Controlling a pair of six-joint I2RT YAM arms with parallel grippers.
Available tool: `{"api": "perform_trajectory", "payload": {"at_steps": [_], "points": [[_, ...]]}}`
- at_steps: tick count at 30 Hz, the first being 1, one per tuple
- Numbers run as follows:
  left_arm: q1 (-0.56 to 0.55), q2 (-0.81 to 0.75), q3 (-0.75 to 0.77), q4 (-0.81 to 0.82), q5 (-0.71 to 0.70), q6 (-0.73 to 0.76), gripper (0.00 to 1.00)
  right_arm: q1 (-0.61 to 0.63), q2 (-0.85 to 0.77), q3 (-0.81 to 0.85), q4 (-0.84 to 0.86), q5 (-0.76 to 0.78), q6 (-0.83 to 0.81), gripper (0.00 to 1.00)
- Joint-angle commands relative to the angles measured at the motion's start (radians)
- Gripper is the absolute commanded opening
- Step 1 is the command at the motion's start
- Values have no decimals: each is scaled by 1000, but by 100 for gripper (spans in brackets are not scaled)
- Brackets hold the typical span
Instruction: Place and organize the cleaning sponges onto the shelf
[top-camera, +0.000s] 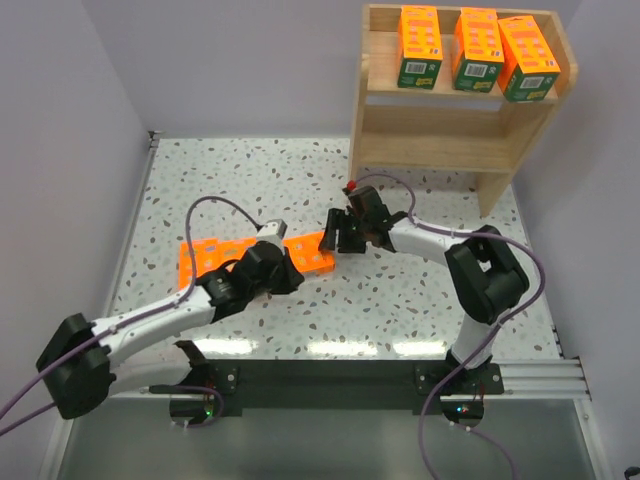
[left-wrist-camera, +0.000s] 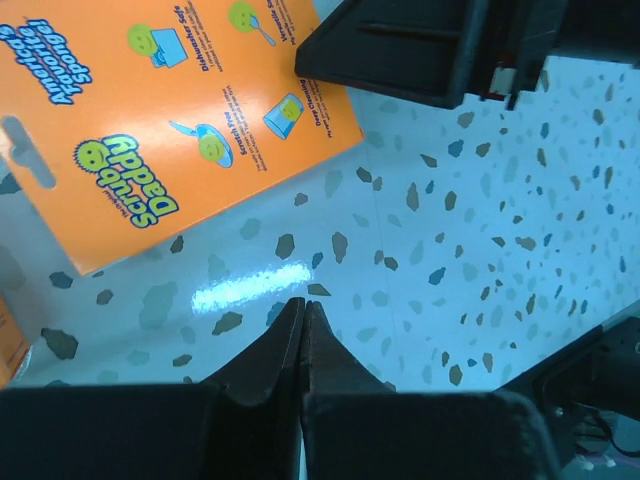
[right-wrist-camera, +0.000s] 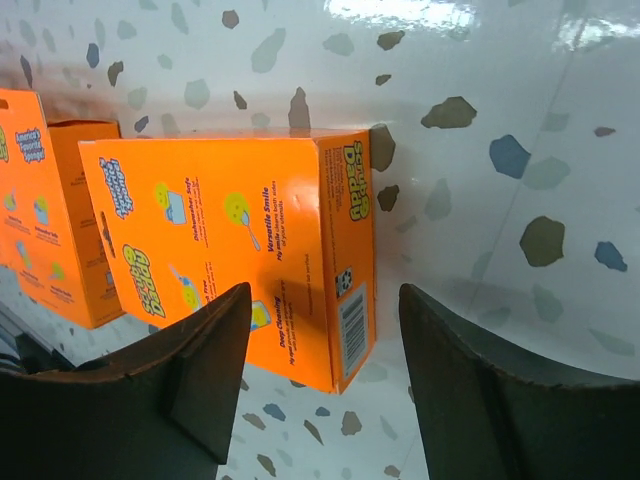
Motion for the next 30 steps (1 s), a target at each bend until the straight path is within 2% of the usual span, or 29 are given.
{"api": "perform_trajectory", "payload": {"at_steps": [1,5,6,8,9,11,12,22,25,30], "points": [[3,-145,-33,-109,-50,-32,0,4,38,56,37,-91,-130,63],[3,-261,-41,-202,-82,-46,0,1,115,62,77,-153,-169,48],[3,-298,-39,-231,-88,-47,0,0,124,56,86,-159,-169,39],[5,-340,-44,-257,-102,-55,0,-5,133,40,123,-182,-152,29],[5,-351,-44,-280,-108,-56,0,-5,133,34,122,-183,-149,19],[5,-369,-44,-302,-118,-61,0,-6,120,7,152,-188,-132,10],[5,-386,-44,-319,-119,-61,0,-6,95,-19,157,-190,-124,2],[3,-458,-13,-394,-164,-52,0,-8,-144,-220,160,-196,40,0],[3,-464,-1,-409,-167,-52,0,-17,-273,-283,142,-159,101,0],[3,-495,16,-425,-173,-52,0,-81,-537,-345,19,-70,239,0]]}}
